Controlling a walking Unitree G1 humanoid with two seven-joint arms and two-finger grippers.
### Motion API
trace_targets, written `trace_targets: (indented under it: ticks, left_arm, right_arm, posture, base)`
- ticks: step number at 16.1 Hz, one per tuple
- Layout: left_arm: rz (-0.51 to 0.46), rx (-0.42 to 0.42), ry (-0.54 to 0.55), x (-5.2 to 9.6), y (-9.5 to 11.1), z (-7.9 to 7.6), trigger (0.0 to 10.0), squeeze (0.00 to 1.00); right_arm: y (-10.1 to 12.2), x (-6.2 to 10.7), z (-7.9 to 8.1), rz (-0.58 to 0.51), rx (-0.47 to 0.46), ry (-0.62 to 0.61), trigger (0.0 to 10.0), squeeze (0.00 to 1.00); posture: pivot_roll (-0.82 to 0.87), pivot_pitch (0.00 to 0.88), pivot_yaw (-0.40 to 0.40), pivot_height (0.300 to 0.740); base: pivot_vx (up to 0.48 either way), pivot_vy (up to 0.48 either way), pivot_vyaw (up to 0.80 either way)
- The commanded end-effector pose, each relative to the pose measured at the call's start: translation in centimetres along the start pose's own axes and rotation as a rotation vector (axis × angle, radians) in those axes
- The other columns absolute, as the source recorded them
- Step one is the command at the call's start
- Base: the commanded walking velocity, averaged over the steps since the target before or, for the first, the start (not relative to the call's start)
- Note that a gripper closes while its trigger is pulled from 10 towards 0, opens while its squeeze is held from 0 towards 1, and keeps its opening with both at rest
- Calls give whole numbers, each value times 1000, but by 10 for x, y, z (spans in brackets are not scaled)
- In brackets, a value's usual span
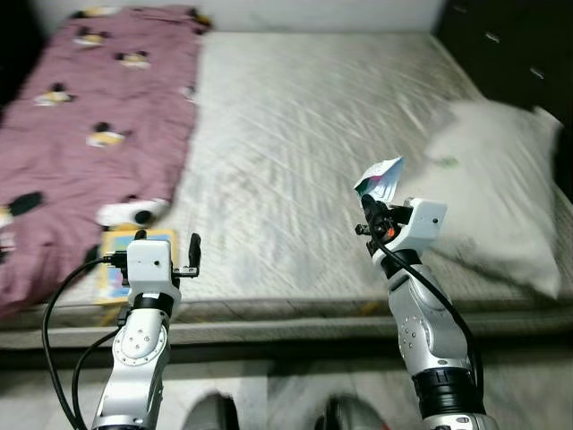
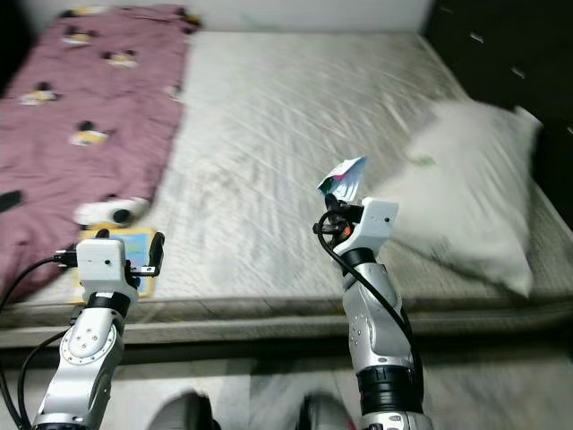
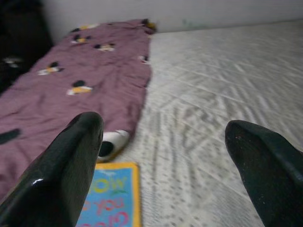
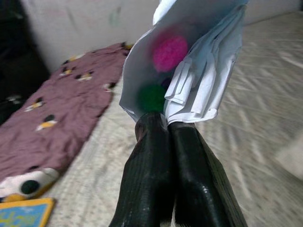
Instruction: Clean up the room
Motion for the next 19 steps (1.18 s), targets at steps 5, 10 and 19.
trace_targets:
  ticks: [5, 10, 19]
  left_arm:
    - [41, -7, 4, 2, -13, 0, 10000, 0]
    - [54, -26, 11, 4, -17, 2, 10000, 0]
    - [52, -6, -15, 2, -15, -4, 10000, 0]
  right_arm:
    - [-7, 6, -5, 27, 7, -33, 10000, 0]
    - [-15, 12, -10, 57, 75, -60, 10000, 0]
    - [-29, 14, -18, 109, 101, -95, 10000, 0]
  posture:
    - [7, 90, -7, 740]
    - [3, 81, -16, 740]
    - [9, 90, -28, 740]
  base:
    - [0, 0, 0]
    - [0, 0, 0]
    - [0, 0, 0]
Point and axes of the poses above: a point about 5 cm out from each wrist's last joint towards the gripper, its own x axis pointing back from the gripper into the wrist, its own y axis along the axis of the wrist's last joint, z = x × y, the point moved 4 cm from there along -x, pointing out of the wrist towards the gripper, and after that the axes turned 6 degrees about -x, right-handed, at the moved point
